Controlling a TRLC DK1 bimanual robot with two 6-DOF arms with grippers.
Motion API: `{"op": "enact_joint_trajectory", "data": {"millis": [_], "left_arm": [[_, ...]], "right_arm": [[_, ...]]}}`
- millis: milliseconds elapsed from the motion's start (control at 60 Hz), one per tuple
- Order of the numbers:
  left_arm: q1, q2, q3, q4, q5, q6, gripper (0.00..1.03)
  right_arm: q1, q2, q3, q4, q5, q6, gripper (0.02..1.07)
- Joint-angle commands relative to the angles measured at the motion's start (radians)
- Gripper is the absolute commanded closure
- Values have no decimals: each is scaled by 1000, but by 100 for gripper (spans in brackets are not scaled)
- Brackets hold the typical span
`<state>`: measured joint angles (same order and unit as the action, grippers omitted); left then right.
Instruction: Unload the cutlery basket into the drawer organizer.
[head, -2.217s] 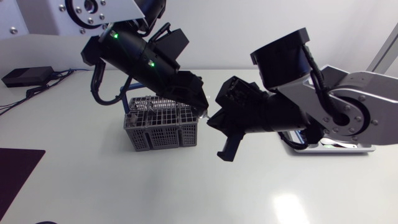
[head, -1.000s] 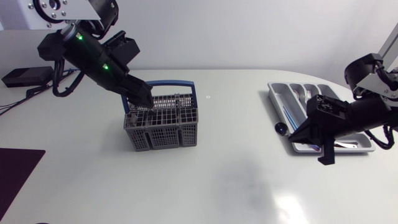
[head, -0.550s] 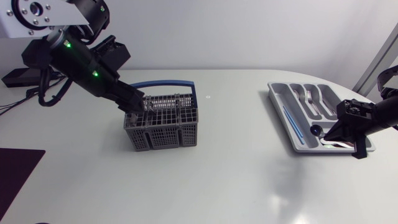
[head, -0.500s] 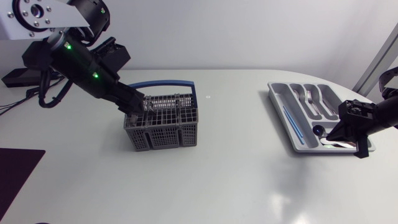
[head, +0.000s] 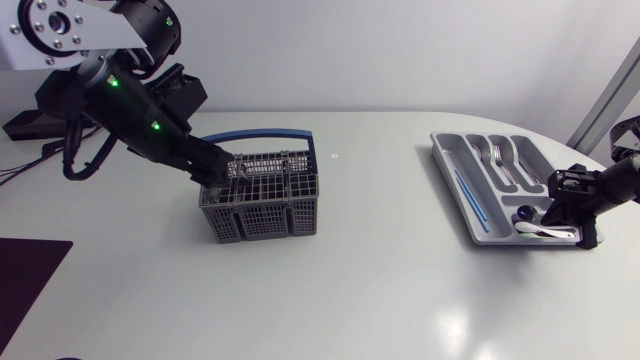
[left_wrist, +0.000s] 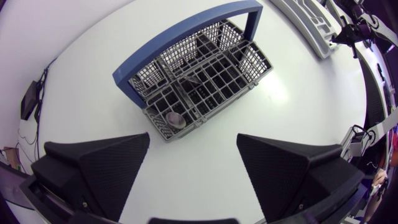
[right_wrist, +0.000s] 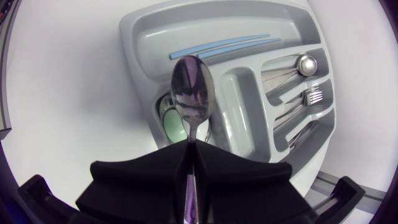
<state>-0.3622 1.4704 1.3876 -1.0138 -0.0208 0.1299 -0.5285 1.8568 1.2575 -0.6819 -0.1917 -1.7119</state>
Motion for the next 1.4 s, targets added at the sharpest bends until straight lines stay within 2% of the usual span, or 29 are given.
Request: {"op": "enact_joint_trajectory", "data": {"millis": [0,117,267,333,400,433,600,667,767,867,917,967,1067,1383], "left_arm": [[-21,-18,-33,-2,-5,-33,5],[-37,-18,-44,23,-5,-75,5],[-49,-27,-32,53,-5,-122,6],[-53,-35,-35,64,-7,-133,6],[-61,-53,-55,135,-28,-133,6],[-63,-51,-52,136,-45,-138,6],[-104,-51,-64,138,-113,-181,6],[-107,-53,-65,138,-113,-194,6],[-103,-53,-65,139,-117,-208,6],[-98,-51,-73,144,-117,-292,6],[-96,-51,-76,153,-117,-346,6],[-95,-51,-84,172,-117,-474,6],[-96,-47,-104,211,-117,-532,6],[-83,2,-114,230,-79,-773,6]], "right_arm": [[-18,42,22,19,21,-43,101],[-27,68,26,44,43,-51,99],[-31,88,20,88,84,-55,87],[-31,99,19,113,106,-60,81],[-33,104,16,119,121,-74,70],[-33,105,13,120,129,-80,64],[-27,81,-4,122,144,-84,46],[-11,27,-36,120,143,-83,38],[22,-70,-98,111,133,-78,31],[76,-183,-167,102,132,-66,21],[104,-228,-190,96,129,-51,20],[145,-288,-208,65,118,-22,20],[228,-383,-234,5,104,48,17],[539,-565,-288,-111,103,314,17]]}}
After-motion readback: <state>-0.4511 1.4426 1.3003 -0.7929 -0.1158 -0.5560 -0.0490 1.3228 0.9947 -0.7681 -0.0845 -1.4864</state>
